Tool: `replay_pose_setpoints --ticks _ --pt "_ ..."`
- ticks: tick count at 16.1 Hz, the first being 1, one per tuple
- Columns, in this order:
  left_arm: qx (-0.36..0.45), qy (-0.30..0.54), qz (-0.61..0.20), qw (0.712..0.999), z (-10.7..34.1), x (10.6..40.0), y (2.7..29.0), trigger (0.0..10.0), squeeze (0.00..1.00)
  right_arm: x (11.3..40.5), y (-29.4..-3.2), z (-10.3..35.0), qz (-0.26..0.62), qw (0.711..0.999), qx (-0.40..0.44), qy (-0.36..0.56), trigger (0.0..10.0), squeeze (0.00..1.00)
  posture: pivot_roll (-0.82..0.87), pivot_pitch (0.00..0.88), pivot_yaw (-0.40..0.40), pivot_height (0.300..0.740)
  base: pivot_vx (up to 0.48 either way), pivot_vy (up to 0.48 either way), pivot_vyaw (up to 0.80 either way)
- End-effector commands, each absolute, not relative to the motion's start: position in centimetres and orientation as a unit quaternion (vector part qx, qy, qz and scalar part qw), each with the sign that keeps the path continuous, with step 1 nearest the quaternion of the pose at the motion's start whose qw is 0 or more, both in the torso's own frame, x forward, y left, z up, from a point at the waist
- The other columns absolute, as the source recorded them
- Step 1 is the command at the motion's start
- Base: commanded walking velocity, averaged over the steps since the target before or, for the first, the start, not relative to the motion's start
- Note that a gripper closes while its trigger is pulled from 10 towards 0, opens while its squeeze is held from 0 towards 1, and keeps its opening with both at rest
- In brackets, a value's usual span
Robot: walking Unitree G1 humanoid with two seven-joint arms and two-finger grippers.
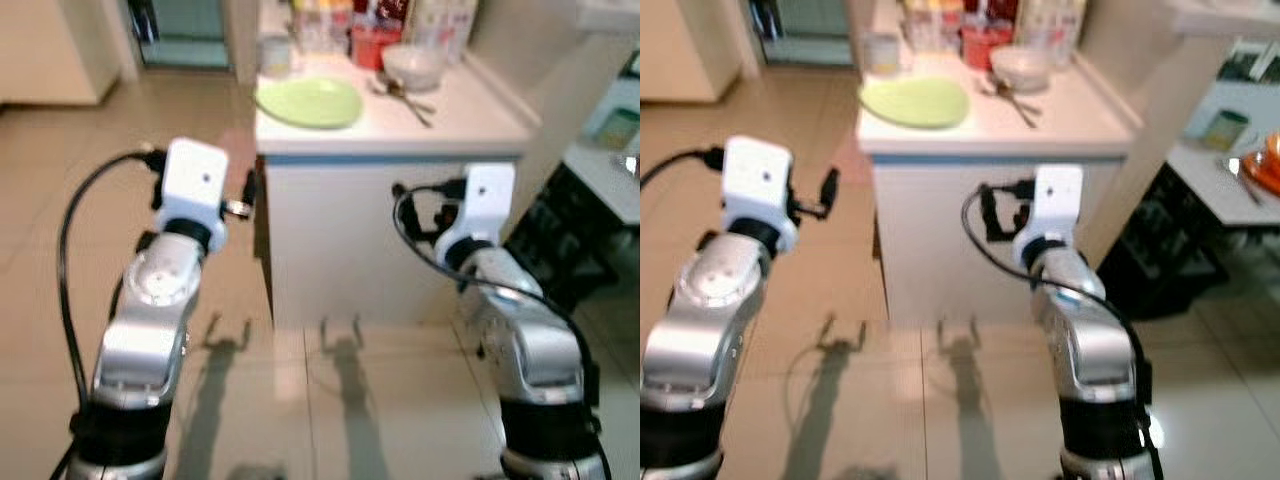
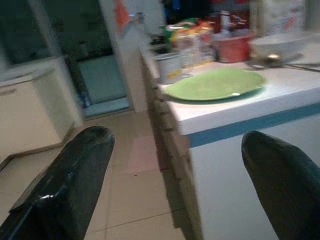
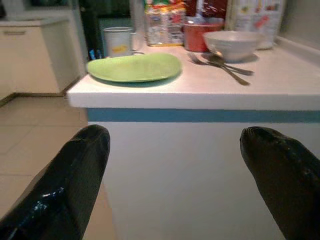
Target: Setting the table
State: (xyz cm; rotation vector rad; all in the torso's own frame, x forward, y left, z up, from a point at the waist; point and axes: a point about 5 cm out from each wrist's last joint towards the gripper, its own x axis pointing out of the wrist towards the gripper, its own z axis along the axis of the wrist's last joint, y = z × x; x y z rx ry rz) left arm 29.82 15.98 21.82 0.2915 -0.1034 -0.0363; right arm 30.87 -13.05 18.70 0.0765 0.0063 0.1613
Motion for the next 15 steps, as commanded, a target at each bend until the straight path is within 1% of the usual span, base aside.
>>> replay_pose_setpoints --ticks 1,8,15 --pt "0.141 -0.058 -0.009 0.988 22.01 29.68 15.87 10.0 0.0 31.04 -13.73 19.33 0.07 0.997 0.033 -0.012 10.0 0.0 0.04 0.0 -0.073 0.74 0.0 0.0 0.0" --pt "0.137 -0.071 -0.008 0.988 22.38 29.91 15.79 10.0 0.0 31.32 -14.37 19.56 0.056 0.998 0.034 -0.015 10.0 0.0 0.03 0.0 -0.069 0.74 0.0 0.0 0.0" --pt "0.135 -0.076 -0.001 0.988 22.52 30.11 15.99 10.0 0.0 31.58 -14.26 19.57 0.062 0.997 0.037 -0.014 10.0 0.0 0.04 0.0 -0.075 0.74 0.328 0.0 0.0"
